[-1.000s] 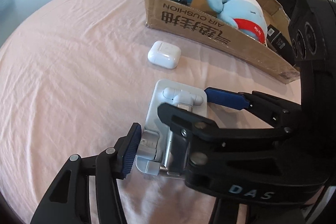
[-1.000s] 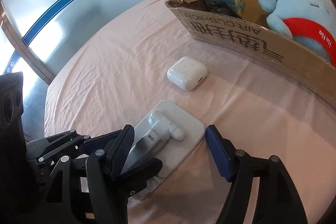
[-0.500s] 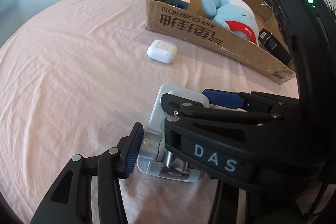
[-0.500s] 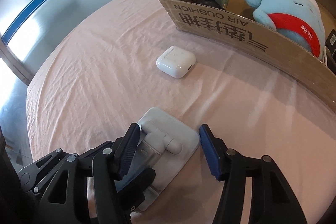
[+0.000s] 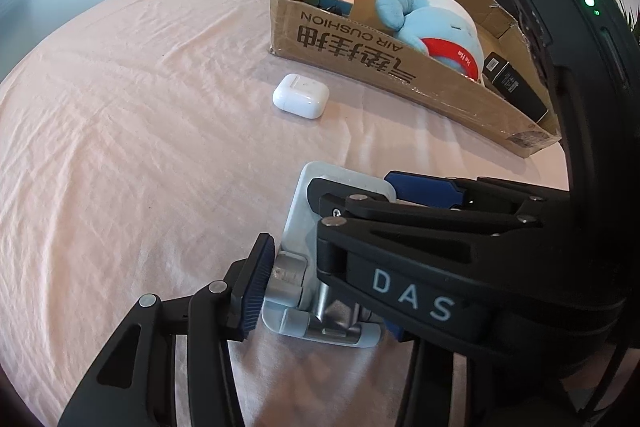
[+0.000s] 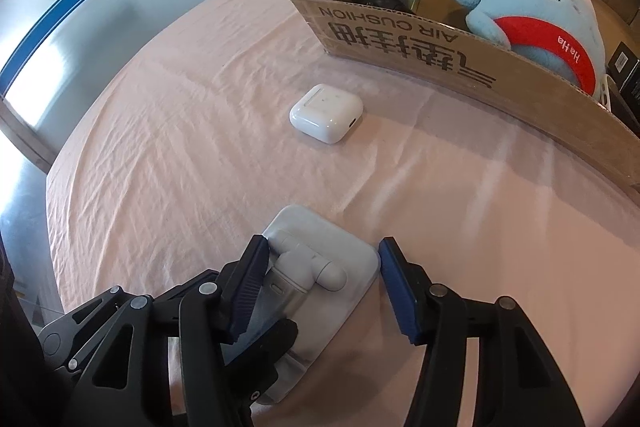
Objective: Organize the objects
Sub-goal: 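Close the right tool on the grey phone stand and lift it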
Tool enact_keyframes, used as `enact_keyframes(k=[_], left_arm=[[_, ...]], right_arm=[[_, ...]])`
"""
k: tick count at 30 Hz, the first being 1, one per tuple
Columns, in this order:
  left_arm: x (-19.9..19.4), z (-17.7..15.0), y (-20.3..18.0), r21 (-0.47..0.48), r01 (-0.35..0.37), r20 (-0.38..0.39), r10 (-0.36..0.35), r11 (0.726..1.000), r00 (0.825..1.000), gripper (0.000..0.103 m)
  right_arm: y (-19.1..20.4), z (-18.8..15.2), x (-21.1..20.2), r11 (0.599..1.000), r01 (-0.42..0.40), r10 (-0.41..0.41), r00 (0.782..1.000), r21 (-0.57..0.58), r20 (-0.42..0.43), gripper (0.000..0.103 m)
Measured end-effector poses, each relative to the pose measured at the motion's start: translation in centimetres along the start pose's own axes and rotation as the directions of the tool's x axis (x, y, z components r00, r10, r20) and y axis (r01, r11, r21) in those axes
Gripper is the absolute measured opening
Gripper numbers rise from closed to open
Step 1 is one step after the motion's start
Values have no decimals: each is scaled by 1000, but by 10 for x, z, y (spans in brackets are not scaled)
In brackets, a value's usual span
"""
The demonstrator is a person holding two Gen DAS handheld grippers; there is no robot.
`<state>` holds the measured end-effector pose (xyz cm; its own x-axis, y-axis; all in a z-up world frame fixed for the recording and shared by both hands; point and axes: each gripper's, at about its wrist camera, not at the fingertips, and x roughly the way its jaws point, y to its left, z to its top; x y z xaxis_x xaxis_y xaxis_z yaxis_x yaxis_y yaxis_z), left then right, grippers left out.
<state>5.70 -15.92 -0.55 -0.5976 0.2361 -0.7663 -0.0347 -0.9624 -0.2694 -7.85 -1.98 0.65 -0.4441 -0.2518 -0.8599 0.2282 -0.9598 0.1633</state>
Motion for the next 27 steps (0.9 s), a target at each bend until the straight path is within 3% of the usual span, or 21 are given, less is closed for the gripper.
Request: enact_keyframes(k=[16, 27], left_arm=[[-13, 4, -12, 25, 9, 55, -11, 1000, 998, 46], [-28, 36, -31, 91, 17, 110, -27, 996, 994, 45]], right_arm=[[-1, -4, -18, 1000, 11, -11, 997, -2, 70, 55], [-8, 17, -49, 1000, 28, -28, 988, -1, 150, 55]])
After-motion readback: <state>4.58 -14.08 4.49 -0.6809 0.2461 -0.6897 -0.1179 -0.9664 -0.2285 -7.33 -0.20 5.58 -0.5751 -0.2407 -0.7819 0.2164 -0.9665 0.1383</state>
